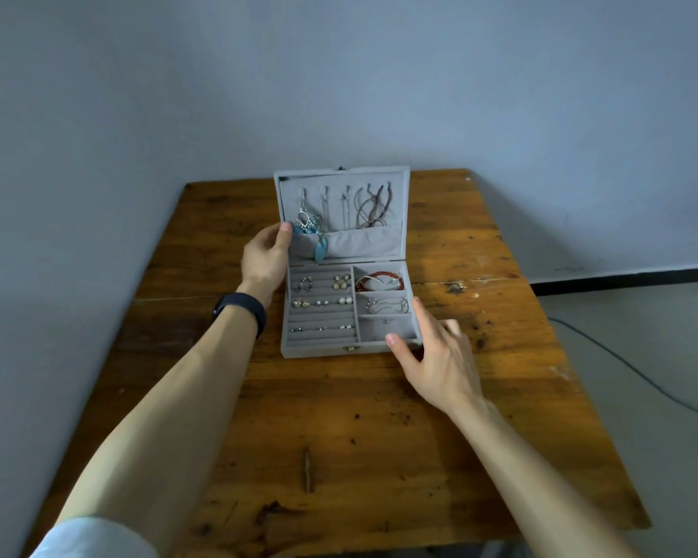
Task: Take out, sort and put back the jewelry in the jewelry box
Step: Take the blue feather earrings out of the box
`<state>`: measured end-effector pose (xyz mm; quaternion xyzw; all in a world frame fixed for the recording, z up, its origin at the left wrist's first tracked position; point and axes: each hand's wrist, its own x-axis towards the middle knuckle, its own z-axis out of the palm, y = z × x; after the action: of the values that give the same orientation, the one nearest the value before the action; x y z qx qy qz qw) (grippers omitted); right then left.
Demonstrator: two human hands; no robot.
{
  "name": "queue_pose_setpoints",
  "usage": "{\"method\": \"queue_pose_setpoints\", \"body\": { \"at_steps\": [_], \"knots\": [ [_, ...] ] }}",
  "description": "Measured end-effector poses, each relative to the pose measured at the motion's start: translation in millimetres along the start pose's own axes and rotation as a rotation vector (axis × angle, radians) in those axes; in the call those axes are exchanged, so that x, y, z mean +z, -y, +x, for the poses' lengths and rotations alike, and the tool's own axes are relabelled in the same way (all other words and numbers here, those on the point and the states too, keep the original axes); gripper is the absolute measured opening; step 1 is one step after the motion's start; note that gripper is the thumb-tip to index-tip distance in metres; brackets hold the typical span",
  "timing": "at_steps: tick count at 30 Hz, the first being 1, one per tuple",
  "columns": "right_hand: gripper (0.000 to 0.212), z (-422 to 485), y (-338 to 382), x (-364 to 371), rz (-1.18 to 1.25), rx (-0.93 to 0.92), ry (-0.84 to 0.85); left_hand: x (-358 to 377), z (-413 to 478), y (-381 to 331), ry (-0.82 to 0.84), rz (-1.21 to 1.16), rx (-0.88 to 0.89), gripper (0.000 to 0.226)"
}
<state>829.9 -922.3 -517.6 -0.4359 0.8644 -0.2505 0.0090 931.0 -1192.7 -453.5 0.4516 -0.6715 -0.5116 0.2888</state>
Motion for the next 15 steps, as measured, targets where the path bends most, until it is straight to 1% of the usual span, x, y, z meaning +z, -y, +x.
{"method": "queue_pose_setpoints", "body": {
  "at_steps": [4, 9, 12, 15],
  "knots": [
    [0.081, -1.2, 1.3, -0.8, -0.016, 0.008, 0.004, -1.4, -0.4, -2.8, -0.009, 0.042, 0.006, 0.05],
    [0.08, -2.1, 0.1, -1.5, -0.013, 0.031, 0.026, 1.4, -1.7, -10.3, 0.013, 0.002, -0.048, 0.052],
    [0.079, -1.1, -0.9, -3.6, 0.047, 0.046, 0.047, 1.1, -1.3, -17.6, 0.044, 0.05, -0.062, 0.054],
    [0.074, -1.9, -2.7, -7.9, 0.157, 0.071, 0.048, -1.3, -3.0, -23.9, 0.085, 0.128, -0.069, 0.057]
  ]
}}
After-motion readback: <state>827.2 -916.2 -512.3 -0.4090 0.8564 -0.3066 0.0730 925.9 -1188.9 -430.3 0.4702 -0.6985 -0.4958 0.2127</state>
